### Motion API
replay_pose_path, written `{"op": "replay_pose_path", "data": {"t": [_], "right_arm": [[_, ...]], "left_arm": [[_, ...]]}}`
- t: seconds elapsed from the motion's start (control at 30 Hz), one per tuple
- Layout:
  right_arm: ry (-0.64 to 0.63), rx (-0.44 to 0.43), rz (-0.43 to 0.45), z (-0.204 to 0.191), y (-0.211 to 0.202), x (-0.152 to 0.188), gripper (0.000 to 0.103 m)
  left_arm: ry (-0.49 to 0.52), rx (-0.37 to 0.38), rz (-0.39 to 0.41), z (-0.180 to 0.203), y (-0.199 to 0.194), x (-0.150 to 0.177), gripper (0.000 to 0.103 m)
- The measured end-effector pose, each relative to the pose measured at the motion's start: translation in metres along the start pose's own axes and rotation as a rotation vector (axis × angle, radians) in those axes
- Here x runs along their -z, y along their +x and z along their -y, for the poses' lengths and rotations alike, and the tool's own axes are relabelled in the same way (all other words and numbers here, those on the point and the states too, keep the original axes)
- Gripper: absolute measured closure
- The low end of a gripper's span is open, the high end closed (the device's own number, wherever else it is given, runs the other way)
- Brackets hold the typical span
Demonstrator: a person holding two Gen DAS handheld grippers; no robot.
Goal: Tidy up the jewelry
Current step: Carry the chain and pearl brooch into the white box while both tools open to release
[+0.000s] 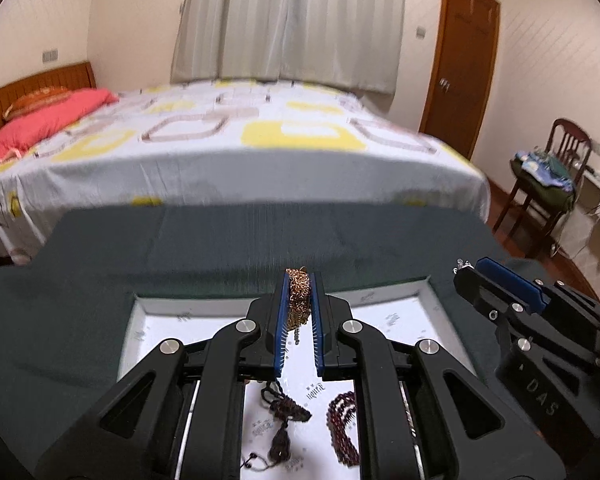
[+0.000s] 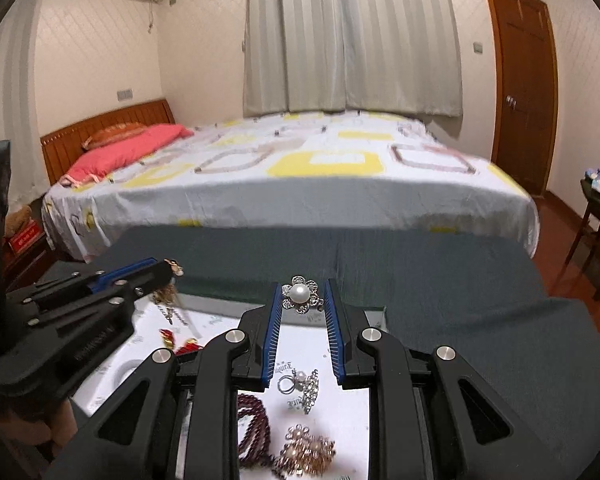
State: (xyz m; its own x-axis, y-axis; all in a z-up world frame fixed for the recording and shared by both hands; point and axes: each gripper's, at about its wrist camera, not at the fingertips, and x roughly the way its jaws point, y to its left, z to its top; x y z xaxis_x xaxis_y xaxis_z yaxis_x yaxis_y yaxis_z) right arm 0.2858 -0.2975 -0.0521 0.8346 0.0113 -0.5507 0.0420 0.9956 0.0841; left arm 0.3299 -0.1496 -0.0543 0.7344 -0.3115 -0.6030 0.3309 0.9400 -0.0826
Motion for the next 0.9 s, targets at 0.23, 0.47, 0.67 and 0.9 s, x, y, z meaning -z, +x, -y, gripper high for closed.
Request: {"op": "replay_pose_path", "data": {"t": [0.23, 0.47, 0.67, 0.9], "right_arm": [[0.020, 0.032, -0.137, 0.009, 0.049, 0.011, 0.081], [0.018, 0.045, -0.225, 0.011, 0.069, 0.019, 0.081], [0.024, 0.054, -0.255, 0.015, 0.077, 0.024, 0.081], [0.039, 0.057, -0.254, 0.018, 0.078, 0.024, 0.058]], "left_arm": [[0.025, -0.048, -0.130, 0.003, 0.056, 0.007, 0.092], [0.030, -0.060, -0.196, 0.002, 0.075, 0.010, 0.092], [0.011, -0.047, -0.251, 0.000, 0.089, 0.014, 0.092], [0.027, -0.082, -0.225, 0.002, 0.088, 0.016, 0.055]]}}
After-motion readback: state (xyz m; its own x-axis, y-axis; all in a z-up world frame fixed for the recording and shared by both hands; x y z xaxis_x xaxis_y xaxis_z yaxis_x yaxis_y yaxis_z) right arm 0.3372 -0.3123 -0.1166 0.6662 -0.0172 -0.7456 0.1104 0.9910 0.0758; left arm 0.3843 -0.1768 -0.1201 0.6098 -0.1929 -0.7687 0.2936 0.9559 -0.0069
